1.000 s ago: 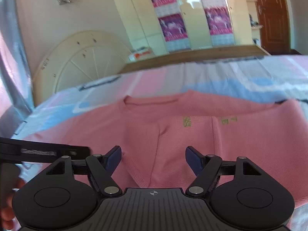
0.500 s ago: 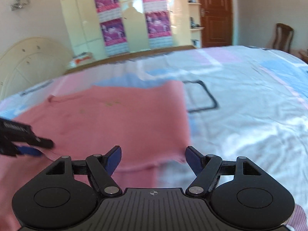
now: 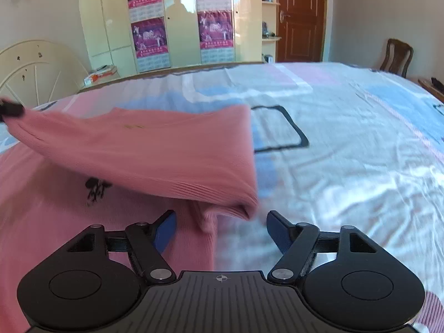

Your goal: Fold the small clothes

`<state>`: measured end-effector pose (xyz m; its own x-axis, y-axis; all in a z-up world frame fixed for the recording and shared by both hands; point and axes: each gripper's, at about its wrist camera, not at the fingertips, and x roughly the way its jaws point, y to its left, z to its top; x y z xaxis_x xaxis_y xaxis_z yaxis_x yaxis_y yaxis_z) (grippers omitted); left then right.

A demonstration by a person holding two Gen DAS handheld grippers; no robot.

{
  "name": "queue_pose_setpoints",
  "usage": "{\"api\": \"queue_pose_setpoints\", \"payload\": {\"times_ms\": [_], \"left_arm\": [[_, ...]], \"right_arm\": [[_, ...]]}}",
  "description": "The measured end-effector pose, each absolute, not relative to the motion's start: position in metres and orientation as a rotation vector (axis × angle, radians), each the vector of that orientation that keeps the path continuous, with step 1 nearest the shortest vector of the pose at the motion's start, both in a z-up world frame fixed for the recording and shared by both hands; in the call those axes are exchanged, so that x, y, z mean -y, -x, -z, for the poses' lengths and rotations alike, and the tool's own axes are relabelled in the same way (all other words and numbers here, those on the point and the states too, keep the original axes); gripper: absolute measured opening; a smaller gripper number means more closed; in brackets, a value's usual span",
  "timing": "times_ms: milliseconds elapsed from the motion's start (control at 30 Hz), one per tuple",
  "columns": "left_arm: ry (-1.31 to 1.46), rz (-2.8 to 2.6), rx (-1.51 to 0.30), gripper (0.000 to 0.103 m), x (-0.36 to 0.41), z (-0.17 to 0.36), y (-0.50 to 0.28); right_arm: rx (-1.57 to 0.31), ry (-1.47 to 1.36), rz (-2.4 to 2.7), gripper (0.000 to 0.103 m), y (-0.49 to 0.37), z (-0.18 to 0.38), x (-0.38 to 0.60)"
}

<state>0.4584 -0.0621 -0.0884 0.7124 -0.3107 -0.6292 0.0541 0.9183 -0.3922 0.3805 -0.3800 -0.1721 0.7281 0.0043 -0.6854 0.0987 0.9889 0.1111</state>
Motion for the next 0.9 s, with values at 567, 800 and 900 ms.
{"api": "queue_pose_setpoints", "payload": {"times_ms": [567,800,900], "left_arm": [[0.247,-0.085,-0.907,0.037,0.014,0.162,-0.454],[0.238,-0.063,-0.82,0.054,0.014,0.131,-0.451],[0.213,-0.012,-0.825,0.054,0.036,0.135,-0.457]], "right_arm": [[-0.809,-0.159,-0.008,0.01,-0.378,0.173,0.386],[-0.74,-0.244,-0.019,0.028,-0.395,0.151,0.404],[-0.747,-0.269,-0.024,0.029,-0.427,0.152,0.406]]}}
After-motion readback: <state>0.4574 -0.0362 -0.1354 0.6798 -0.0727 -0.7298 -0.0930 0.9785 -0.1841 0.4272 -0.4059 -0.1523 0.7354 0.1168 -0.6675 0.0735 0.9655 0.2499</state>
